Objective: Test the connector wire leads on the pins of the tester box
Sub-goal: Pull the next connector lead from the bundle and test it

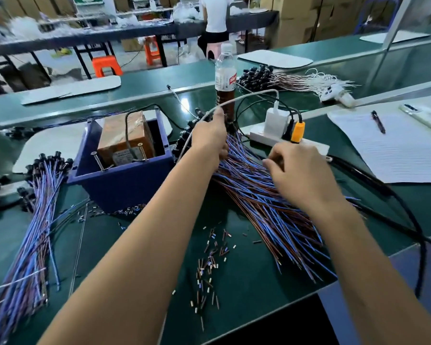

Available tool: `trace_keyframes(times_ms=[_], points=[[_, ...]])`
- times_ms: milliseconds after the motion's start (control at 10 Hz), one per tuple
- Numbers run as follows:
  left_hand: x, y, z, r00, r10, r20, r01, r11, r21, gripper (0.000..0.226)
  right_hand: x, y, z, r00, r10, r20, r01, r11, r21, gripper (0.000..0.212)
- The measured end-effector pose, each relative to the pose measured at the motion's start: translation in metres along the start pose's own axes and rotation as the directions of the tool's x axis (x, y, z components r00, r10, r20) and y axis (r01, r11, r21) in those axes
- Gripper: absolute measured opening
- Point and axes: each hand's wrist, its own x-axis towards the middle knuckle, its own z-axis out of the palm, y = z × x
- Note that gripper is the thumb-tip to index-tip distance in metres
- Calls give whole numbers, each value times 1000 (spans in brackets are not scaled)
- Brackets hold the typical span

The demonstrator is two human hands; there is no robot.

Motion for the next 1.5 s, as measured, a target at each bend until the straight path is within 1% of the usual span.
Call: trace_keyframes(times_ms=[100,200,300,400,500,600,700,800,900,1000,1100,1200,1300,1400,1500], points=[[-20,-5,-16,994,-32,109,26,998,51,37,2,-11,21,999,-8,-48,3,995,-102,22],[-43,-12,-47,965,-24,262,-28,981,193,34,0,-16,29,995,3,-100,-11,997,-79,17],[-68,-23,-102,875,59,481,-151,976,155,29,-4,-30,33,976,-35,-215,46,998,46,14],[-92,-39,-175,722,225,654,-174,974,-143,26,-14,-69,34,927,-229,-297,295,934,201,15],[-102,-51,-245,766,335,549,-146,922,-359,26,-29,-123,46,862,-483,-154,505,791,346,20],[-87,-61,-292,991,132,4,-127,966,-227,32,-40,-177,76,734,-660,160,578,732,361,22],[-58,-84,-311,796,336,-503,230,601,766,36,-44,-224,118,600,-655,460,648,735,200,19],[-47,-107,-307,852,375,-364,303,213,929,44,-36,-254,147,526,-567,634,624,764,166,22],[-41,-119,-301,803,428,-415,301,309,902,33,-23,-268,159,477,-510,716,612,777,146,25],[-42,-120,-297,764,462,-450,303,359,883,22,-21,-274,163,475,-488,732,629,770,106,26],[-46,-115,-298,721,520,-457,206,469,859,25,-22,-275,167,506,-464,727,616,785,73,25],[-53,-107,-297,621,576,-532,39,655,755,15,-18,-275,170,561,-427,709,518,849,102,21],[-60,-106,-296,582,557,-593,-14,736,677,12,-17,-280,169,586,-416,696,455,879,142,20],[-61,-105,-293,571,527,-629,-131,815,564,6,-18,-288,166,658,-458,598,377,888,265,14],[-53,-101,-296,637,390,-665,-207,918,339,15,-20,-293,163,692,-459,557,150,847,511,15]])
